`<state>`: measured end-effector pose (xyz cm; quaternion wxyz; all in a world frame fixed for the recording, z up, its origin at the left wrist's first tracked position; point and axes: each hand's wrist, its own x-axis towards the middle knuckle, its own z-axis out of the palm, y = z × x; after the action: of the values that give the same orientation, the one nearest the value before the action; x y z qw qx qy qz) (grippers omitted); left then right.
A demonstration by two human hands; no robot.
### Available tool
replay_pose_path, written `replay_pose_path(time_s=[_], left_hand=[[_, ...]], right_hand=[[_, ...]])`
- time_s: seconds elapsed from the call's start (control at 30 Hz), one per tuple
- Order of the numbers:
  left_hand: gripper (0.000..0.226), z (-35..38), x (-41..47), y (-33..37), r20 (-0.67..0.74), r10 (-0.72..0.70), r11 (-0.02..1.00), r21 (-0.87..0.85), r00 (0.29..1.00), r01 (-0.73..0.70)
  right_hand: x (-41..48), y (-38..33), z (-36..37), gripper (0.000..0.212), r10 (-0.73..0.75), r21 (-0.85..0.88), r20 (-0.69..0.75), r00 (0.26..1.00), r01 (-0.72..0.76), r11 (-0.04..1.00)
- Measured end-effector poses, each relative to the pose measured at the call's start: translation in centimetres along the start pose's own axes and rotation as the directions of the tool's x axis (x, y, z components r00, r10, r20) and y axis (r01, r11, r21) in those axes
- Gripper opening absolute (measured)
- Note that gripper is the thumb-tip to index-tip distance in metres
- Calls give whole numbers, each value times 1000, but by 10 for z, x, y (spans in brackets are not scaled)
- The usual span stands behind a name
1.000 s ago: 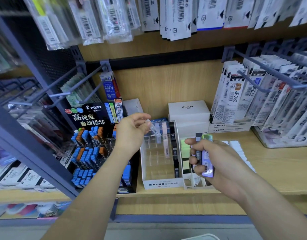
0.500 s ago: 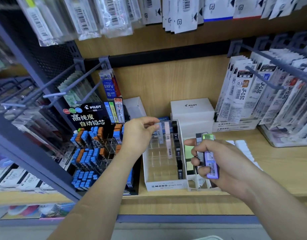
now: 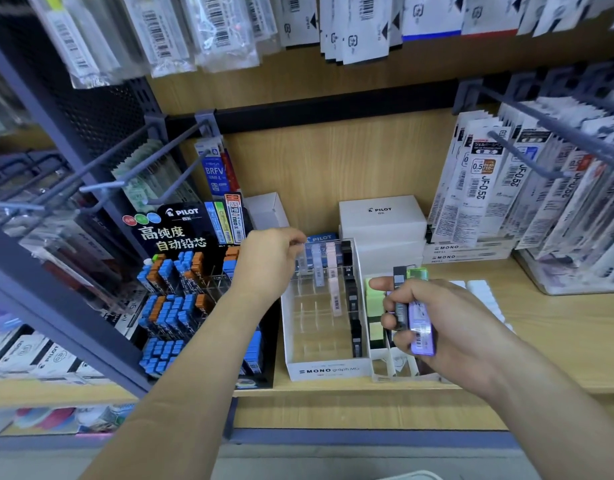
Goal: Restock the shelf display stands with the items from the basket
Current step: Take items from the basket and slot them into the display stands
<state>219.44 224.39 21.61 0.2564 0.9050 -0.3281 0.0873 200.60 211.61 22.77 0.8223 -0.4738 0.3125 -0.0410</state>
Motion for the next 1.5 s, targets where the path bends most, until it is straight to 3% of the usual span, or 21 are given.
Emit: replay_pose_path(time_s=[0.1,0.2,0.43,0.57,0.67,0.73,0.8,0.87,0.9,1.0,1.2,1.37,1.5], left_hand=[[17,5,5,1,108,22,984,172,994,-40],[15,8,8,-1,111,54,961,265,992,-82],[18,16,11,-8,25,150,928,342,988,-149],[14,20,11,-11,-24,182,912,379,983,-160],[14,14,10,-9,25,170,898,408,985,-165],[17,2,10,-2,23,130,942,310,991,-131],[19,-16,6,15,48,-7,998,-60,999,10],[18,-34,-2,36,284,-63,866,-461,957,194],[18,-40,-7,43,406,-13,808,-534,914,249],[17,-47,-16,52,540,105,743,-601,835,295],[16,-49,-15,39,475,21,635,-686,880,355],[9,-46,-16,31,422,-52,637,-684,905,355],[18,-39,-22,37,450,-69,472,-771,890,426]], right_hand=[[0,0,-1,24,-10,-9,31,999,10,1000],[-1,-1,-1,23,-18,-4,71,997,19,1000],[-1,0,1,30,33,30,103,994,-36,999],[-3,1,3,24,7,-24,92,996,-5,1000],[-3,2,5,21,-6,-69,81,997,11,998],[-2,3,6,15,-16,-54,74,997,20,998],[-1,2,7,9,-32,-44,62,998,35,998],[0,2,8,11,-66,-89,71,995,73,993],[0,2,9,12,-87,-118,81,993,96,988],[0,4,12,13,-123,-183,96,988,139,973],[2,4,9,14,-123,-216,16,992,123,969],[5,-8,-7,22,-59,83,-96,994,67,994],[4,-7,-9,20,-71,28,-14,997,72,997]])
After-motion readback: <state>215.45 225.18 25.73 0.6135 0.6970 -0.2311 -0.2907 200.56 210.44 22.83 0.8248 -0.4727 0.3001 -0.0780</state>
